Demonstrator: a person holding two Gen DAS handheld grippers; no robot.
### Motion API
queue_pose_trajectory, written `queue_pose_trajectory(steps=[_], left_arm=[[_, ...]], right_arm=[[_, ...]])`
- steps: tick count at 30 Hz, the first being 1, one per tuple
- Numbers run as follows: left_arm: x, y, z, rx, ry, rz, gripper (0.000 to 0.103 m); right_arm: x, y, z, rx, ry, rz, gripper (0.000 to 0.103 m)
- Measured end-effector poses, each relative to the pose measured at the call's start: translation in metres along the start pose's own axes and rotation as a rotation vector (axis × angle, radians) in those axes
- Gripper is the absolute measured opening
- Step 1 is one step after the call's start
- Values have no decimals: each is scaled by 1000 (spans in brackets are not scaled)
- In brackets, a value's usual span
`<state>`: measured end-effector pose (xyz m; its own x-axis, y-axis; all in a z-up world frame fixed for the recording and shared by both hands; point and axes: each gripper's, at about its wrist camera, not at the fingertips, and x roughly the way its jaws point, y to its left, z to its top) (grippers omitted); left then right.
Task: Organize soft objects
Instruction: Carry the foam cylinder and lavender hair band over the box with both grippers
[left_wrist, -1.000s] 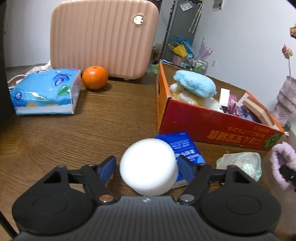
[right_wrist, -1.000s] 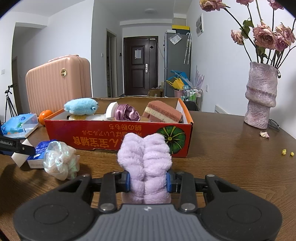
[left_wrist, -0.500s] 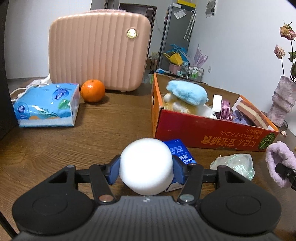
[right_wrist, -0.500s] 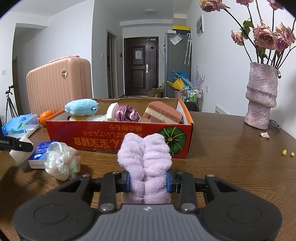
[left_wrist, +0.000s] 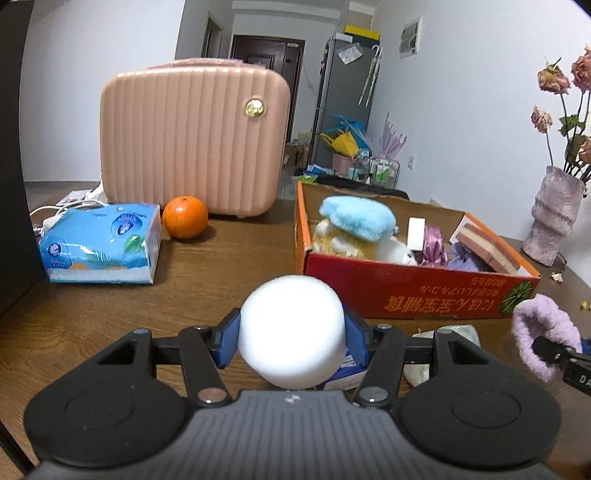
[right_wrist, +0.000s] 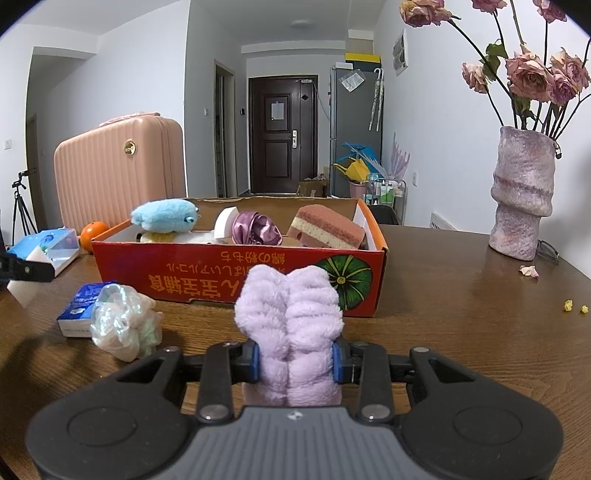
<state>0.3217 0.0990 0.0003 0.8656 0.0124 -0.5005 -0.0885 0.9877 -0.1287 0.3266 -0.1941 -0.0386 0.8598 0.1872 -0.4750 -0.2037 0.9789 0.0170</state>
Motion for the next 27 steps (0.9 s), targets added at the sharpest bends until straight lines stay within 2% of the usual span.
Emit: queue_pose_trajectory(steps=[9, 27], left_arm=[[-16, -11, 2, 21, -54, -29, 58], [-30, -36, 8, 24, -101, -74, 58]], right_arm=[[-3, 3, 3, -7, -18, 1, 33], [-8, 23, 16, 4, -83, 53, 33]])
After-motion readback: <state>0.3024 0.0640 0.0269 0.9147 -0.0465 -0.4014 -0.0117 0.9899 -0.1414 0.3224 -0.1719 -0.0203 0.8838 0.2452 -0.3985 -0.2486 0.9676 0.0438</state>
